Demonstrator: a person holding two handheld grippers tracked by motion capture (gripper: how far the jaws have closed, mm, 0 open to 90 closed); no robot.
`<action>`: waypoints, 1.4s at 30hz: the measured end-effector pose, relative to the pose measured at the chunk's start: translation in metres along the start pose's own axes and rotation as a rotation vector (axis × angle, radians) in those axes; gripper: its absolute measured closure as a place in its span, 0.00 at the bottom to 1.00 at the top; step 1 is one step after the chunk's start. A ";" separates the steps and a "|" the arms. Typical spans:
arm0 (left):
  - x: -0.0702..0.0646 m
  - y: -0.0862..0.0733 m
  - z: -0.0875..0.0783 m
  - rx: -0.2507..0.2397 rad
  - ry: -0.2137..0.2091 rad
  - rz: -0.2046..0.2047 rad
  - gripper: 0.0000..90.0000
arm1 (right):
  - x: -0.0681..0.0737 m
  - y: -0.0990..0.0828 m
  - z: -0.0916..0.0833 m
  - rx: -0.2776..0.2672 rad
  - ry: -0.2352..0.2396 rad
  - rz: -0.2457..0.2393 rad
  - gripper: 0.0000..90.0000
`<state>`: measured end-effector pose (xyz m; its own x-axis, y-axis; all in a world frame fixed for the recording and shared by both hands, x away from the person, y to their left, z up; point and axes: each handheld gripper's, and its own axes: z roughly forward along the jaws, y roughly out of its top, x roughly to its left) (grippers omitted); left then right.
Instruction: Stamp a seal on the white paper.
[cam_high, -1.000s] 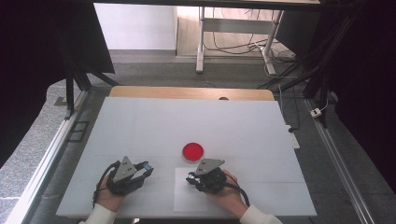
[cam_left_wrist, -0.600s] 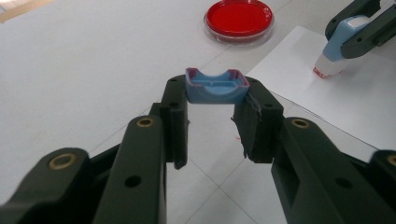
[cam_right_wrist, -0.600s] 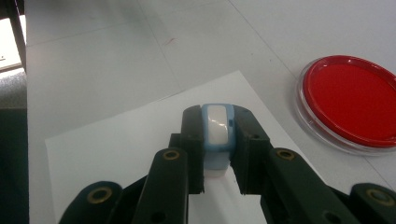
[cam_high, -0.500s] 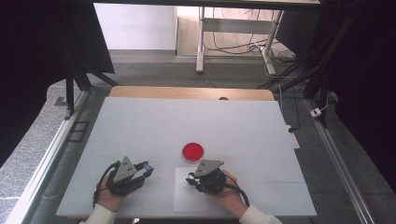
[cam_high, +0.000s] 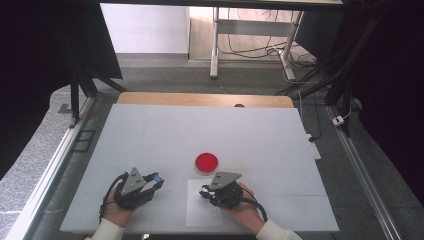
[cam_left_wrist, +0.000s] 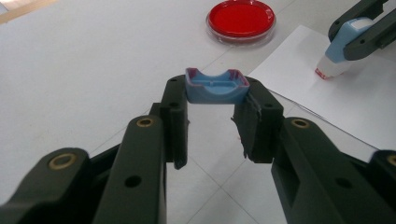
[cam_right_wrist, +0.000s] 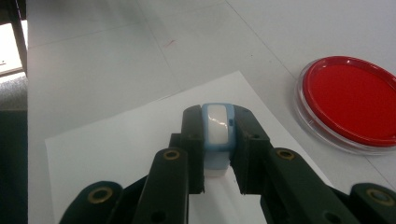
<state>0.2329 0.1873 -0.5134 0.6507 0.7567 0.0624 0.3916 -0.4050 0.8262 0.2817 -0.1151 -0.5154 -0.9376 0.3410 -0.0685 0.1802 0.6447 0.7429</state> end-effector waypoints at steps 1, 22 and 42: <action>0.000 0.000 0.000 0.000 0.001 -0.001 0.73 | 0.000 0.000 0.000 -0.003 0.002 0.002 0.84; 0.002 0.000 0.000 -0.005 0.007 -0.003 0.73 | -0.001 0.001 -0.001 0.000 0.005 0.007 0.84; 0.001 0.000 0.000 -0.003 0.001 0.001 0.73 | -0.009 0.005 -0.022 -0.096 0.006 0.073 0.84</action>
<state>0.2338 0.1884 -0.5138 0.6506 0.7567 0.0641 0.3890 -0.4046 0.8277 0.2850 -0.1297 -0.4964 -0.9246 0.3807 -0.0085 0.2190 0.5499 0.8060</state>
